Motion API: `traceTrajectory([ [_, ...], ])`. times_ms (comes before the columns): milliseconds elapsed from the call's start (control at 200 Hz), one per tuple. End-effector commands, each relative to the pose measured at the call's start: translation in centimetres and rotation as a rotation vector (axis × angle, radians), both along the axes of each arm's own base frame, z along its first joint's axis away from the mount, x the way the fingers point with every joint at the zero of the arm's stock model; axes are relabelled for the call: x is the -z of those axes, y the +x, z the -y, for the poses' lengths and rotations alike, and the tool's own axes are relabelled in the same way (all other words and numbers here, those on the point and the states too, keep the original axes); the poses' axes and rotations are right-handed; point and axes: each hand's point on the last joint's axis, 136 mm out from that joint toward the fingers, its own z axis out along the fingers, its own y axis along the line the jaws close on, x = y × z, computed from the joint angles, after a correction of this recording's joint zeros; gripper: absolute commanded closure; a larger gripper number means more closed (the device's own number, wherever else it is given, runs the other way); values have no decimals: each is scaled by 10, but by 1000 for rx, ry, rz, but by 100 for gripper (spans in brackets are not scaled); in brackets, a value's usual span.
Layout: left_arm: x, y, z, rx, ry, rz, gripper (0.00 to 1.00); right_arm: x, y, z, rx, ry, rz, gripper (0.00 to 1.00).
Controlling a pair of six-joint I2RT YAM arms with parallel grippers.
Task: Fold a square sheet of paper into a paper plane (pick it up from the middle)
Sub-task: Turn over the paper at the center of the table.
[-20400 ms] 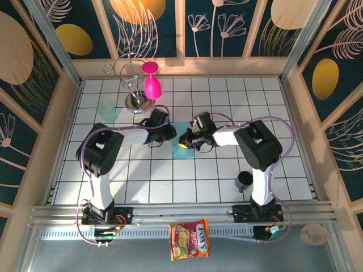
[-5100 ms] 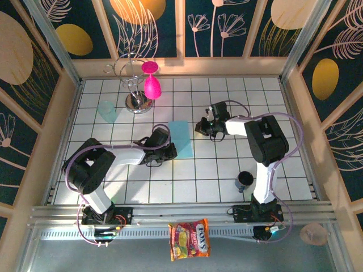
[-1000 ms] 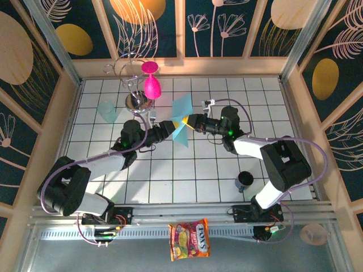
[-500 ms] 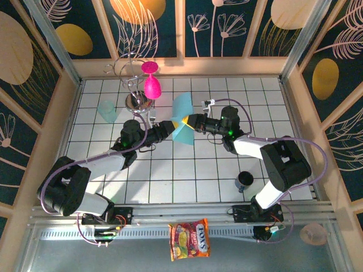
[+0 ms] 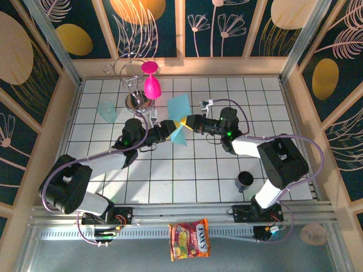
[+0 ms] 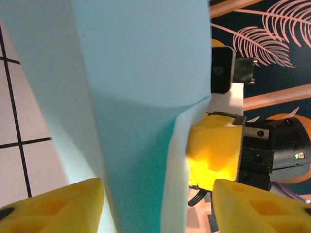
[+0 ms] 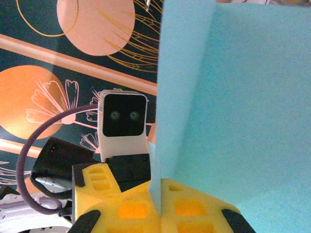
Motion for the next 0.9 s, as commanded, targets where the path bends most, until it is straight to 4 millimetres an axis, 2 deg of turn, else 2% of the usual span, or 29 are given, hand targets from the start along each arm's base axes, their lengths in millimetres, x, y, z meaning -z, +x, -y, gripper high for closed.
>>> traceTrajectory([
  [0,-16,4,-1,-5,-20,49,45,-3,-2,-3,-18,13,20,93],
  [245,-9,6,-7,-46,29,43,56,8,0,-2,-4,-35,6,92],
  [546,-7,8,-8,-54,49,47,77,10,1,1,7,-49,3,87],
  [736,-3,11,-10,-72,81,53,84,14,5,12,53,-77,-4,73],
  [896,9,17,-14,-91,169,49,89,26,17,38,160,-151,-25,61],
])
